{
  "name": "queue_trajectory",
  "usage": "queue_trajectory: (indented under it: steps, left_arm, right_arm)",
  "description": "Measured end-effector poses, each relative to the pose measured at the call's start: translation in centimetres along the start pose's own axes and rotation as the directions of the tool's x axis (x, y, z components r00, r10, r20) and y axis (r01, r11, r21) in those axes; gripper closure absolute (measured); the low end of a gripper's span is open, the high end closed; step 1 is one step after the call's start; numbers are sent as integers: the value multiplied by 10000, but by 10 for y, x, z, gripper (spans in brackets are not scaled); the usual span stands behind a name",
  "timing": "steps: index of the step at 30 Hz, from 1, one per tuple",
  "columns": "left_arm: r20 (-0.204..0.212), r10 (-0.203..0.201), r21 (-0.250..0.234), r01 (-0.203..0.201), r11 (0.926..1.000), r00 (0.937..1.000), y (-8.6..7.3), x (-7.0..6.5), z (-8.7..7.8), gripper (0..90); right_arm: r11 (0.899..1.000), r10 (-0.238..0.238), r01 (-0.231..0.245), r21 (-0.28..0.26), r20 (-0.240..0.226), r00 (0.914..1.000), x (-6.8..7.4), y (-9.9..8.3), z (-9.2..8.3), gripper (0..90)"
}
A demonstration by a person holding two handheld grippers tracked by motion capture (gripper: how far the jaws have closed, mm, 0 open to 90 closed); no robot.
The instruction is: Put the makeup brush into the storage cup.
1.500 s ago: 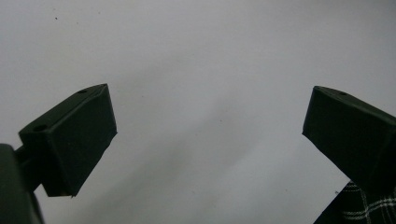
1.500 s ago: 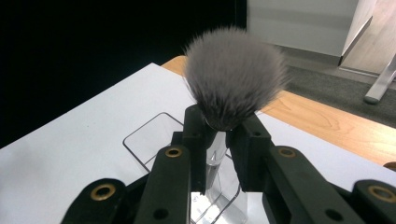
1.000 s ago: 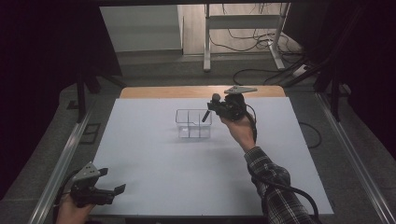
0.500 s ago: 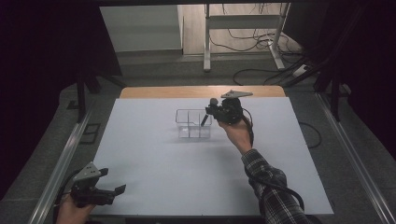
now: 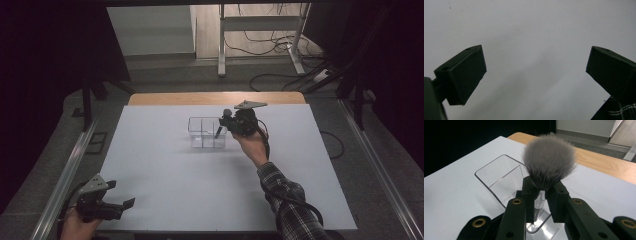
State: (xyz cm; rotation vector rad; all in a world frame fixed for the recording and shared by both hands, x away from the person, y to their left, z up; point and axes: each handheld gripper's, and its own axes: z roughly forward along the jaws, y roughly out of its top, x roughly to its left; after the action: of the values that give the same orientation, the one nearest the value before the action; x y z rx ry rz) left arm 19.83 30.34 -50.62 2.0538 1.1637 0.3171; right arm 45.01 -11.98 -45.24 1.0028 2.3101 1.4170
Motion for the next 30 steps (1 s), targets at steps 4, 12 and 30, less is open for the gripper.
queue_trajectory:
  steps: [4, 12, 30]
  left_arm:
    - [8, -4, 13, 4, 10000, 10000, 0, 0, 0, 29]
    - [24, -1, 48, 1, 10000, 10000, 0, 0, 0, 29]
    - [2, 17, 69, -17, 10000, 10000, 0, 0, 1, 29]
  right_arm:
    - [10000, -26, 26, 90, -15, 10000, 0, -3, 2, 767]
    - [9996, -249, 249, 96, 0, 9997, 3, -6, 4, 731]
    - [9985, -532, 533, 120, -25, 9986, 8, -2, 0, 255]
